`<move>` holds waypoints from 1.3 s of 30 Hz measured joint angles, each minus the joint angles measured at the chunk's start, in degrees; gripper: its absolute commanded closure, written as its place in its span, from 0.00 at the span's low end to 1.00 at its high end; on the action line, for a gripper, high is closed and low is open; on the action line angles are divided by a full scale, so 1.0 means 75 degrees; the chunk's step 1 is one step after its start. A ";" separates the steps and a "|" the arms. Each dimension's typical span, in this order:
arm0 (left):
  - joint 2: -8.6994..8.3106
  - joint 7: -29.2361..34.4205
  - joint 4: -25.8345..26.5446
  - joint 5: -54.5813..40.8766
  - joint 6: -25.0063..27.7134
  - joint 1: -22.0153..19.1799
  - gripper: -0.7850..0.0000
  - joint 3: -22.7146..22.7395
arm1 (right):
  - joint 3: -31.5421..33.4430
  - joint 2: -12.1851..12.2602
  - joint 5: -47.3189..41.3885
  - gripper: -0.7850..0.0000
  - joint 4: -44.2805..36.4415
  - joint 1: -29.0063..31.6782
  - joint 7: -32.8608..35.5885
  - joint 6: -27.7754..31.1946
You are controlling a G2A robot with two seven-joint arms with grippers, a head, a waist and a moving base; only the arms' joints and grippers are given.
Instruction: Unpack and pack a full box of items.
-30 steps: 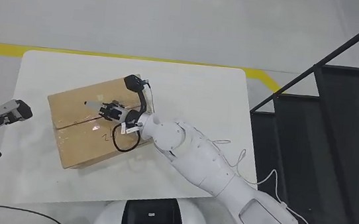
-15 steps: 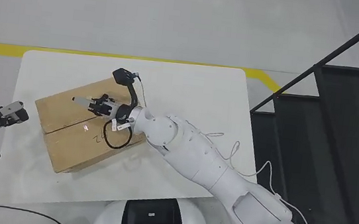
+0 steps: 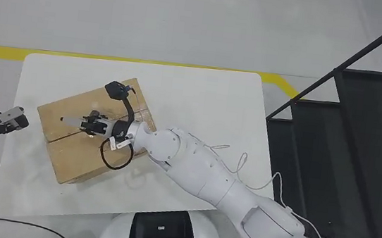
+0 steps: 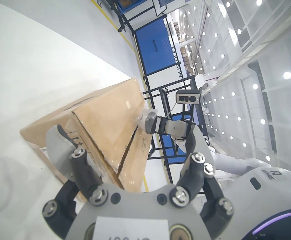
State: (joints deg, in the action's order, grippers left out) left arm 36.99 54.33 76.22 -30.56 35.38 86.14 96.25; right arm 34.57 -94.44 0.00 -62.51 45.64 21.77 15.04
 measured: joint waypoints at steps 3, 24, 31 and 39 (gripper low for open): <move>0.0009 -0.0018 0.0016 0.0036 -0.0017 0.0067 0.00 0.0117 | -0.0163 -0.0146 -0.0096 0.00 0.0295 -0.0049 -0.0037 0.0050; 0.0088 -0.0053 0.0235 0.0255 -0.0201 0.0604 0.00 0.0889 | -0.0861 -0.1114 -0.0265 0.00 0.1593 -0.0560 0.0010 0.0437; 0.0133 -0.0067 0.0278 0.0274 -0.0239 0.0681 0.00 0.1016 | -0.0741 -0.1339 -0.0362 0.00 0.1965 -0.0746 -0.0120 0.0533; 0.0176 -0.0257 0.0146 0.0409 -0.0225 0.0747 0.00 0.1238 | -0.0858 -0.1608 -0.0332 0.00 0.2426 -0.0759 0.0026 0.0381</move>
State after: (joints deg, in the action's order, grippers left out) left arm 38.32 52.41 77.31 -27.50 33.69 91.74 105.53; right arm 28.14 -106.50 -2.49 -44.31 39.95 21.96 17.90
